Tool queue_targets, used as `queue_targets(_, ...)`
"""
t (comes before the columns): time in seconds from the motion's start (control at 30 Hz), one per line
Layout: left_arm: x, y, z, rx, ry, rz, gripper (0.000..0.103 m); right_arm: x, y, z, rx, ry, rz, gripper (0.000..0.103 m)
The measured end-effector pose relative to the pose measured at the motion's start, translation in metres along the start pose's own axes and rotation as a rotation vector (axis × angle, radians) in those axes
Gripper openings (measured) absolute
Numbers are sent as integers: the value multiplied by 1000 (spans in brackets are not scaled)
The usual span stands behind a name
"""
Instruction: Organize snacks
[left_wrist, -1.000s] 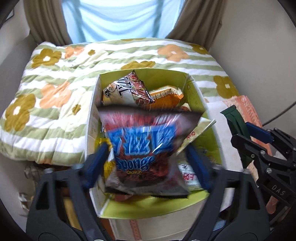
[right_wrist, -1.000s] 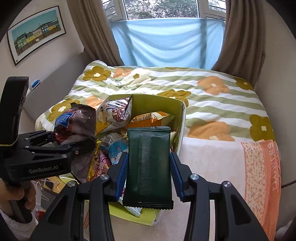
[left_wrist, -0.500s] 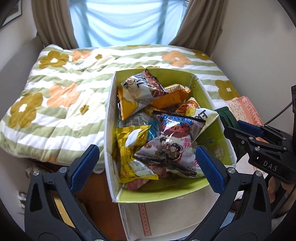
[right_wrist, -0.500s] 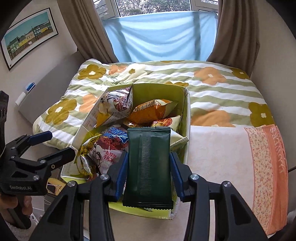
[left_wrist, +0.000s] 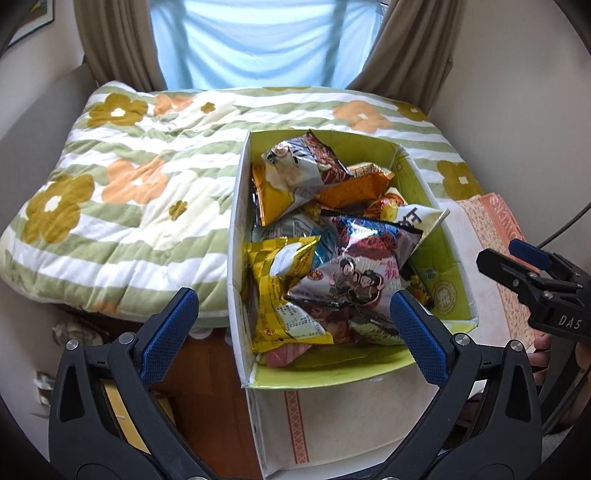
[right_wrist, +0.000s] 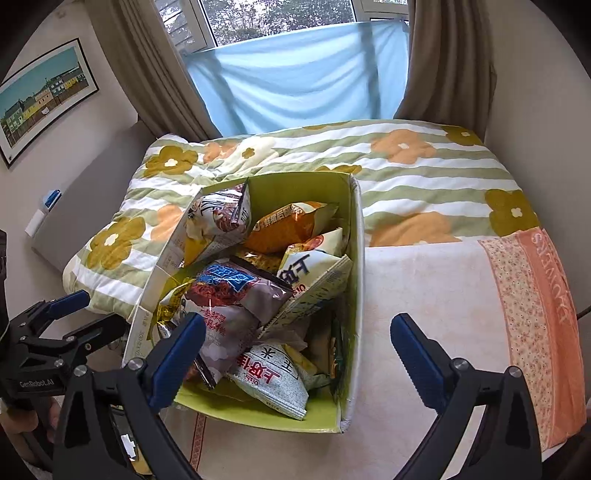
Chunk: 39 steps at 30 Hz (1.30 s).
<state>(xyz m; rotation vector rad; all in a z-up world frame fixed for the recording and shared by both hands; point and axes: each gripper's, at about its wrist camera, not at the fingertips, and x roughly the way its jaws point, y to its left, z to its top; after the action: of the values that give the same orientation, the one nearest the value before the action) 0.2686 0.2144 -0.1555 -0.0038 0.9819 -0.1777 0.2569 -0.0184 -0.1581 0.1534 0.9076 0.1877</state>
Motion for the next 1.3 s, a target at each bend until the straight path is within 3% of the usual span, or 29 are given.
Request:
queue_targets(0.3,-48,-33,-14,18,-89,30,102,-43,-9,-13,-7,-63,8,100)
queue_targets(0.47,-107,-72,-36,24,-221,65,103,-98,-23,-21,-57,-143,-5,100)
queue_targets(0.63,-157,-111,-69,-6,-323,41,103,-166,-43,-41,-101,-224,-49,100)
queue_targets(0.77,-183,-135,-94,-14,-385,96,103,-206,-57,-62,-96,-284,-85,101)
queue_targets(1.1,-207,-169,-144,-28,-456,100,103,-243,-80,-111,-73,-342,-154,102)
queue_targets(1.3,-210,-182,-150,-21,-469,91,103,-250,-91,-120,-58,-344,-178,102)
